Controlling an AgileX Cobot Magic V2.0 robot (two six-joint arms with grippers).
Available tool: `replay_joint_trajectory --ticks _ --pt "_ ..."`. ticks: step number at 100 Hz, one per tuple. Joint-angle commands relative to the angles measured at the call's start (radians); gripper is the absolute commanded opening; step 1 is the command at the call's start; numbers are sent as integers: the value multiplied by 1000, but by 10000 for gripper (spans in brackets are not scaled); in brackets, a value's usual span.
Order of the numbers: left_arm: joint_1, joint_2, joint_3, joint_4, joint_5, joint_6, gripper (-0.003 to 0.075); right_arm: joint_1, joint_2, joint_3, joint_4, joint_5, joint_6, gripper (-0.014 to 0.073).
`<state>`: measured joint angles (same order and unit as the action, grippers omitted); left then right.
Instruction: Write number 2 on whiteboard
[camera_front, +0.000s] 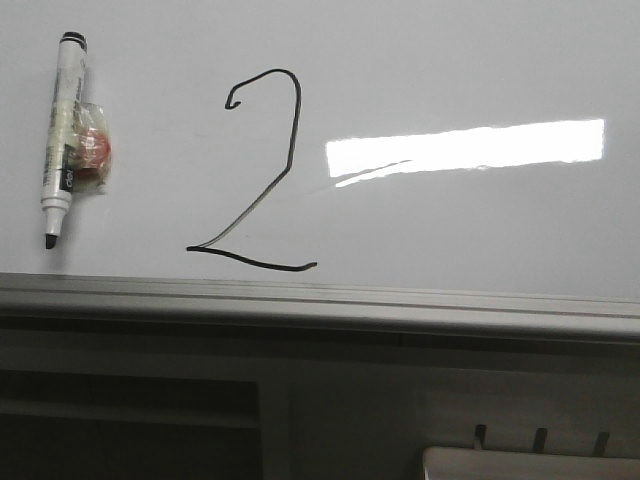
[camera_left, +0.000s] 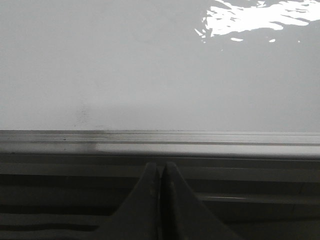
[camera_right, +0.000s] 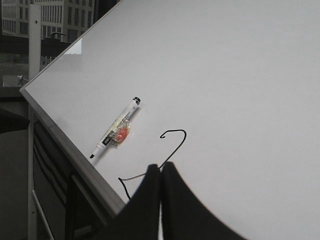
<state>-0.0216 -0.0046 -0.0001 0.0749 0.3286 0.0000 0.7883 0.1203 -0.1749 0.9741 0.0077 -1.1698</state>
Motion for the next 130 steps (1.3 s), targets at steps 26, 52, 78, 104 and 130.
replay_joint_trajectory --ticks 26,52,78,104,130 --pt "0 -27 12 -7 -64 0 -20 -1 9 -27 4 -49 -7 -71" --pt "0 -27 12 -7 -64 0 -20 -3 9 -27 -381 -62 478 -71" --pt "0 -27 12 -7 -64 0 -20 -139 9 -27 -1197 -127 1339 -71" --pt "0 -27 12 -7 -66 0 -20 -558 9 -27 -1195 -83 1341 -71" --pt "0 -27 12 -7 -66 0 -20 -882 -13 60 -1166 -131 1341 -71"
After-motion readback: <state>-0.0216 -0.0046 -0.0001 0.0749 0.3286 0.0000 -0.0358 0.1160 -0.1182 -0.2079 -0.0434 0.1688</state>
